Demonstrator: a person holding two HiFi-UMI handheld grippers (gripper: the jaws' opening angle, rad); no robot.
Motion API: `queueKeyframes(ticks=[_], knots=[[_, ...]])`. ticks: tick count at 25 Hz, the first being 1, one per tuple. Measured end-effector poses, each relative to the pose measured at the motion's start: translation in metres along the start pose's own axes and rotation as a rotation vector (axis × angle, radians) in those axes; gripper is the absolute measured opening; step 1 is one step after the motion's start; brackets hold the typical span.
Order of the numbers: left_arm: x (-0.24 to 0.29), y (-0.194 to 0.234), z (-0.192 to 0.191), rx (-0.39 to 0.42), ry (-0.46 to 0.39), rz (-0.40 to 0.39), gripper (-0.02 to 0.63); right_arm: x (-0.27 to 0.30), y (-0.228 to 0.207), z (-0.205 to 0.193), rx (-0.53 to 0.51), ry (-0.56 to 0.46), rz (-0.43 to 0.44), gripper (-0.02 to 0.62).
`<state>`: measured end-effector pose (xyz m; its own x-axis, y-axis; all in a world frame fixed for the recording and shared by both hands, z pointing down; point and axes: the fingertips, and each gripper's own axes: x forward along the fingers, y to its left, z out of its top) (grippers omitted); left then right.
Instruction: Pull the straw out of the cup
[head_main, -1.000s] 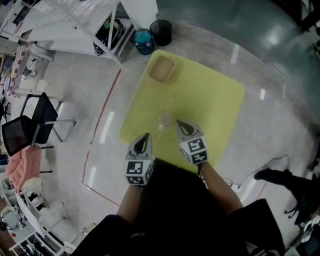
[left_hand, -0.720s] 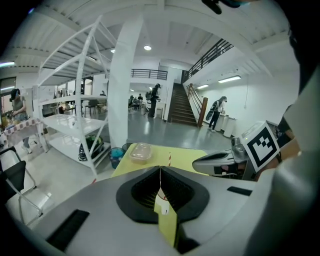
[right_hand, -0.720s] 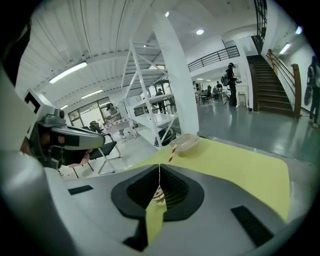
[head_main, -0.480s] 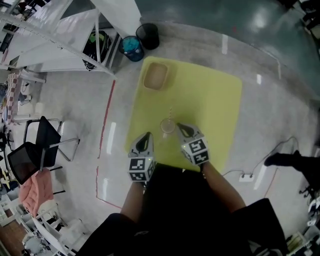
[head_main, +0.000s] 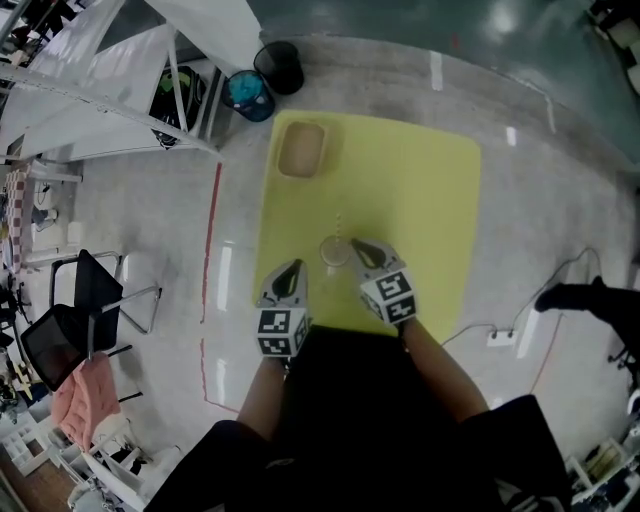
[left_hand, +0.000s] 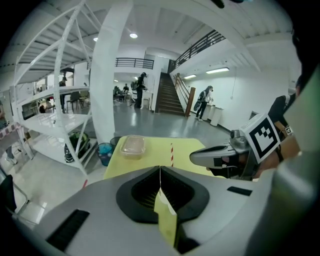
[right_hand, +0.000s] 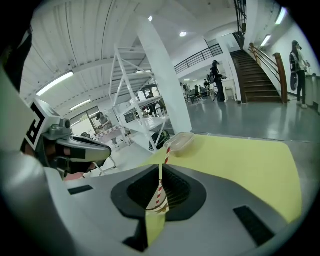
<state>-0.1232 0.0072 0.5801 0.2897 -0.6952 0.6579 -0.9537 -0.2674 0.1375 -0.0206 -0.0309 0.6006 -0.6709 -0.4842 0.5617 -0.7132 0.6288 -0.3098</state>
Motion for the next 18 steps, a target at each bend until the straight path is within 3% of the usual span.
queueKeyframes(ticks=[15,18], knots=[[0.022,0.020,0.005,0.020,0.026,-0.062,0.044,0.020,-0.004,-0.003,0.041,-0.030,-0.038,0.022],[0.025,0.020,0.006,0.018,0.021,-0.073,0.044,0.023,-0.001,-0.004,0.052,-0.014,-0.026,0.099]])
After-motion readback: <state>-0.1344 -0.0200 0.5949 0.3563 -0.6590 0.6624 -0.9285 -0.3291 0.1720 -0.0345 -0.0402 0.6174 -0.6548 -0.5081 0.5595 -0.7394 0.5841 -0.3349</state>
